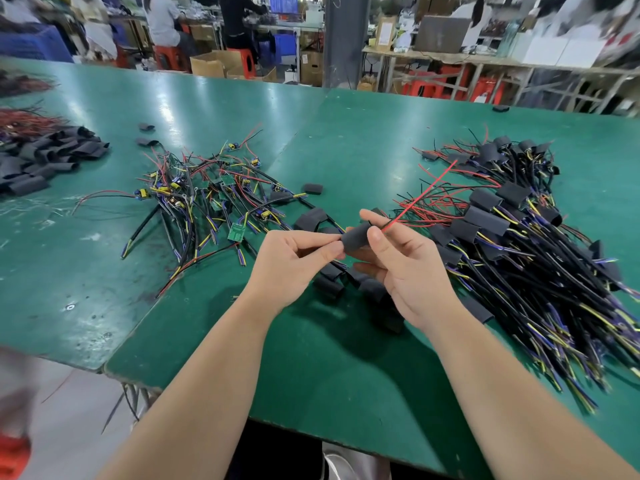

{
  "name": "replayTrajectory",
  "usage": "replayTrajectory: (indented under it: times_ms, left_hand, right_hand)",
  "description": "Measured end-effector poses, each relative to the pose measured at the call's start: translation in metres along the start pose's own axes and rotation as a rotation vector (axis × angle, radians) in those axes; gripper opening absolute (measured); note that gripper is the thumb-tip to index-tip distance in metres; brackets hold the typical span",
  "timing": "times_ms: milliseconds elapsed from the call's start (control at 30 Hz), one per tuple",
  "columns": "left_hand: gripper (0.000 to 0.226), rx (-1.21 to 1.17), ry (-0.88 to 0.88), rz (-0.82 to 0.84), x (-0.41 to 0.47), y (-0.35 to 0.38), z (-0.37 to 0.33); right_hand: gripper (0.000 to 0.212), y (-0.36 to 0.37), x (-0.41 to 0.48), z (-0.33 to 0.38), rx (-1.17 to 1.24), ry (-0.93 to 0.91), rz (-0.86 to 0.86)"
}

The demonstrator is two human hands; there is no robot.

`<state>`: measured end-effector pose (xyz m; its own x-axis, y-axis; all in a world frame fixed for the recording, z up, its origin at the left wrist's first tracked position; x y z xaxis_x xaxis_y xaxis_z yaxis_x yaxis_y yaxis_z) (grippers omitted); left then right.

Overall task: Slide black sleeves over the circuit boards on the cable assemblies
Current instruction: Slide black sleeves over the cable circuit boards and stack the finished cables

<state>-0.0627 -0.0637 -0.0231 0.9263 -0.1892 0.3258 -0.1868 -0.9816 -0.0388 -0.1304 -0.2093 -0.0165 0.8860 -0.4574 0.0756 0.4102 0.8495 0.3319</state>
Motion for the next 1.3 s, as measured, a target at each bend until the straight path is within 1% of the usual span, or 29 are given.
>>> replayTrajectory:
  times_ms: [100, 133, 200, 233, 267, 300, 333, 367, 433, 500, 533, 567, 633, 700, 733, 833, 867, 933, 1000, 1100, 1167, 1200, 1267, 1300]
  left_hand:
    - [0.018, 0.03, 0.001, -0.005, -0.002, 0.001, 0.002]
    - [0.024, 0.05, -0.001, -0.012, -0.001, 0.001, 0.003]
    - [0.051, 0.083, -0.013, -0.031, -0.001, 0.001, 0.005]
    - [0.064, 0.047, -0.036, -0.036, 0.0, 0.001, 0.005]
    - [0.068, -0.028, -0.064, -0.042, 0.0, 0.0, 0.005]
    - [0.064, -0.112, -0.086, -0.057, 0.001, 0.0, 0.005]
    - [0.054, -0.164, -0.095, -0.086, 0.002, -0.001, 0.005]
    - [0.044, -0.161, -0.086, -0.125, 0.003, -0.003, 0.005]
    - [0.028, 0.009, -0.023, -0.233, 0.007, -0.008, 0.007]
    - [0.025, 0.204, 0.03, -0.323, 0.009, -0.012, 0.011]
    - [0.026, 0.263, 0.036, -0.35, 0.01, -0.014, 0.012]
    - [0.026, 0.304, 0.032, -0.365, 0.01, -0.015, 0.013]
    - [0.023, 0.401, 0.043, -0.378, 0.009, -0.016, 0.015]
    - [0.026, 0.571, 0.086, -0.385, 0.01, -0.018, 0.017]
    - [0.03, 0.683, 0.095, -0.407, 0.012, -0.021, 0.017]
    - [0.047, 0.991, 0.034, -0.526, 0.024, -0.033, 0.016]
    - [0.05, 1.059, 0.009, -0.532, 0.03, -0.038, 0.017]
    - [0.052, 1.166, -0.036, -0.465, 0.043, -0.046, 0.02]
    - [0.051, 1.26, -0.059, -0.353, 0.055, -0.048, 0.025]
    - [0.039, 1.381, -0.043, -0.241, 0.067, -0.048, 0.033]
    - [0.029, 1.416, -0.038, -0.246, 0.073, -0.052, 0.035]
    - [0.024, 1.392, -0.042, -0.27, 0.076, -0.055, 0.035]
    - [0.019, 1.249, -0.015, -0.358, 0.078, -0.06, 0.032]
    - [0.018, 1.154, 0.035, -0.414, 0.077, -0.061, 0.028]
  right_hand:
    - [0.038, 0.005, -0.002, -0.005, -0.006, -0.022, -0.024]
    - [0.038, 0.007, -0.003, -0.005, -0.009, -0.022, -0.031]
    - [0.041, 0.012, -0.003, -0.003, -0.02, -0.011, -0.053]
    - [0.042, 0.014, -0.003, 0.001, -0.018, -0.004, -0.079]
    - [0.041, 0.015, -0.003, 0.005, 0.003, 0.003, -0.118]
    - [0.039, 0.015, -0.001, 0.012, 0.042, 0.011, -0.173]
    - [0.035, 0.013, 0.002, 0.022, 0.097, 0.014, -0.239]
    - [0.03, 0.007, 0.005, 0.035, 0.137, -0.004, -0.308]
    - [0.023, -0.008, 0.013, 0.068, 0.126, -0.135, -0.392]
    - [0.015, -0.026, 0.021, 0.102, -0.011, -0.348, -0.446]
    - [0.01, -0.037, 0.026, 0.117, -0.147, -0.464, -0.496]
    - [0.01, -0.048, 0.03, 0.132, -0.334, -0.576, -0.549]
    - [0.01, -0.069, 0.041, 0.149, -0.737, -0.694, -0.61]
    - [0.005, -0.081, 0.049, 0.149, -1.063, -0.698, -0.614]
    - [0.008, -0.085, 0.05, 0.142, -1.152, -0.651, -0.612]
    - [0.014, -0.089, 0.046, 0.114, -1.313, -0.499, -0.67]
    - [0.017, -0.088, 0.042, 0.106, -1.342, -0.476, -0.702]
    - [0.02, -0.084, 0.035, 0.094, -1.337, -0.492, -0.738]
    - [0.019, -0.076, 0.026, 0.084, -1.268, -0.562, -0.752]
    - [0.018, -0.061, 0.013, 0.062, -1.204, -0.679, -0.679]
    - [0.017, -0.053, 0.007, 0.049, -1.188, -0.743, -0.601]
    - [0.017, -0.05, 0.006, 0.045, -1.175, -0.78, -0.57]
    - [0.017, -0.044, 0.004, 0.04, -1.136, -0.88, -0.53]
    - [0.018, -0.042, 0.003, 0.039, -1.098, -0.929, -0.508]
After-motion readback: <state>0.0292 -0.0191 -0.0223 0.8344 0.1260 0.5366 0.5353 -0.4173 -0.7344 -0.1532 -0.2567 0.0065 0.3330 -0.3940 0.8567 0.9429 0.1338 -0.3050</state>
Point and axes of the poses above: each hand's wrist, its own x-axis towards the middle knuckle, its own y-axis out of the palm, z = x × y, the point moved 1 cm from there along x, towards the middle knuckle, and after that the axes turned 13 degrees about -z, right-handed, at the moved point
